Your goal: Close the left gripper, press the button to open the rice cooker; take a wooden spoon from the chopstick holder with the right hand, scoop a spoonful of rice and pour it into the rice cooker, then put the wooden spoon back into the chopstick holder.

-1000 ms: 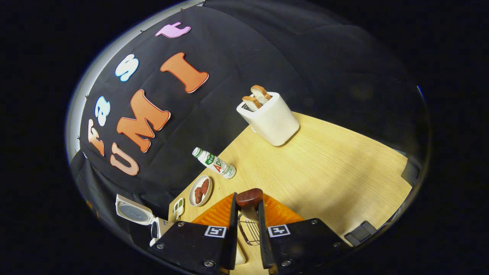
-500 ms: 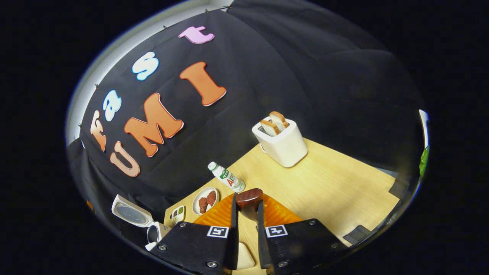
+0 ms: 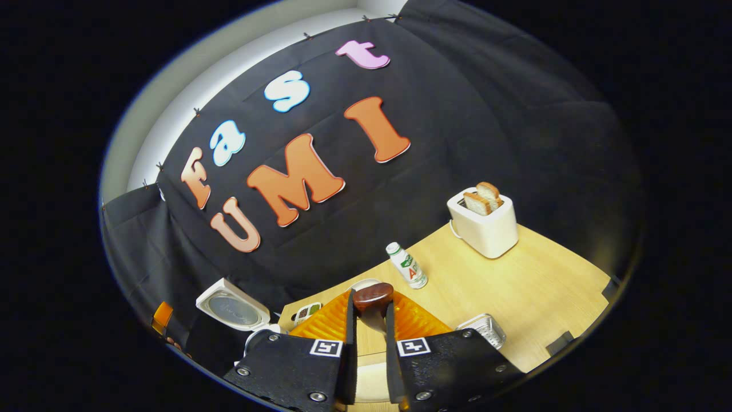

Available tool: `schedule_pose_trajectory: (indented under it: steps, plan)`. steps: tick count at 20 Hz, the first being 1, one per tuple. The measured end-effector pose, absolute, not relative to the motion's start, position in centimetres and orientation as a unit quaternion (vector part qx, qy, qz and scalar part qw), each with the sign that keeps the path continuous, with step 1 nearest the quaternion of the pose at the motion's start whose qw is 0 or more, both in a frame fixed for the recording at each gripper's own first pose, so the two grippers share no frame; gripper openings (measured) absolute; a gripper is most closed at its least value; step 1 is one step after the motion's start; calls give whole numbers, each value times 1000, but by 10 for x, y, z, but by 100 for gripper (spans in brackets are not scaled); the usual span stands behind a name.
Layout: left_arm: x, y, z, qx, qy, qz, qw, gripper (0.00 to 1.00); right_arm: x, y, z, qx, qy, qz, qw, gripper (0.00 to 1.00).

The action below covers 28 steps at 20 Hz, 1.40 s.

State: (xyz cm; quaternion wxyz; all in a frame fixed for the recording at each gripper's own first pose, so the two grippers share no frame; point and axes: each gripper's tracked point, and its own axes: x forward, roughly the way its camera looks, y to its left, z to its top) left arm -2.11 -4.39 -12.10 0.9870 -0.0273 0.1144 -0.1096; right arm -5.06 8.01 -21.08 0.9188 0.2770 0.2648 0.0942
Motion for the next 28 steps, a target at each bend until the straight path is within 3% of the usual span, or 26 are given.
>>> schedule_pose_trajectory:
  steps: [11,19,24,28]
  plan:
    - [-18,12,-136,-29,131,-108,985,94,-99,183,-284,91,320,147,931,21]
    - [-23,37,-133,-21,127,-85,988,94,-114,220,-327,-69,305,183,932,20]
    - [-26,44,-133,-19,127,-70,989,94,-123,230,-342,-72,325,193,923,21]
    - [-27,47,-132,-15,126,-61,990,94,-124,235,-348,-1,353,189,916,21]
